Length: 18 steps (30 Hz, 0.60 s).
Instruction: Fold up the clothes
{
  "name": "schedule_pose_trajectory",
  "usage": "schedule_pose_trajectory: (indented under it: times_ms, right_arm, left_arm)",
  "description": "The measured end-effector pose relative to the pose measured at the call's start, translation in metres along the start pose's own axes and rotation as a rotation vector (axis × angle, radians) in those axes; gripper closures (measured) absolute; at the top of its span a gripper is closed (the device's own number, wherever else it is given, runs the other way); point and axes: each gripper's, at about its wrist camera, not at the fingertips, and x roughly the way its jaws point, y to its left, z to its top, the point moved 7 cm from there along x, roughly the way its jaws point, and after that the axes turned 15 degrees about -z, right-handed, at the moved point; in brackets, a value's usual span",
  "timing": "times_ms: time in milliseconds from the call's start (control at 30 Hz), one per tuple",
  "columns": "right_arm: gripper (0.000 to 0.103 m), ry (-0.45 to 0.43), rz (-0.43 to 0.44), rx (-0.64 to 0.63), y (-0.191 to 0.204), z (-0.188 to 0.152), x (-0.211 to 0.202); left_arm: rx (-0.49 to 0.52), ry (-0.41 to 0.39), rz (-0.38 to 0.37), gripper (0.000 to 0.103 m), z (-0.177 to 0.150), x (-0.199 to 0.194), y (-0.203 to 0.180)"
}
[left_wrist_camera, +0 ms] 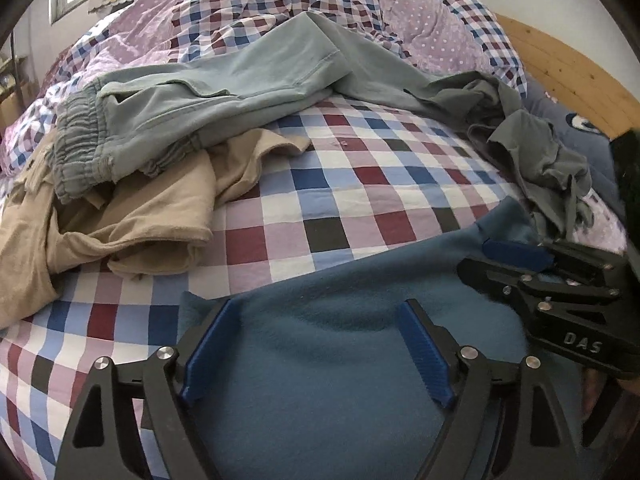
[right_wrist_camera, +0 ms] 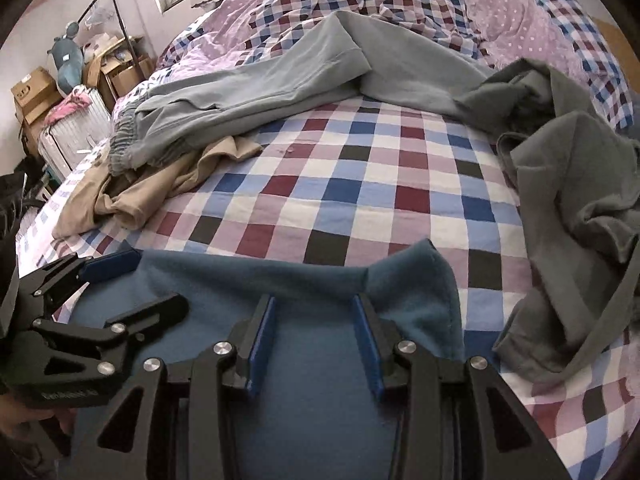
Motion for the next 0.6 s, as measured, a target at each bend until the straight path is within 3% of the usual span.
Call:
schedule_pose_trajectory:
  times_ms: [100, 300, 400, 467, 600]
  right_arm:
    - [0.058, -0.028, -0.059, 0.02, -0.002, 0.006, -0.016]
    - [0.045, -0.105, -0.003, 0.041, 0.015, 0.015, -0.044]
    - [0.043, -0.035, -0.037, 0.016, 0.018, 0.002, -0.02]
    - [0.042, 0.014, -0.012, 0.062, 0.011, -0.002, -0.008]
    - [0.04, 0.023, 0.017, 0.073, 0.01, -0.004, -0.004]
  left_arm:
    - [0.012, 0.004, 0.016, 0.015, -0.001, 0.002, -0.001]
    - [0.013, 0.003, 0.014, 0.014, -0.001, 0.003, 0.001]
    - [0.02, 0.005, 0.019, 0.014, -0.001, 0.004, 0.0]
    - [0.029, 0.008, 0.027, 0.014, -0.002, 0.005, -0.001]
    - [0.038, 0.015, 0.036, 0.014, -0.002, 0.006, -0.001]
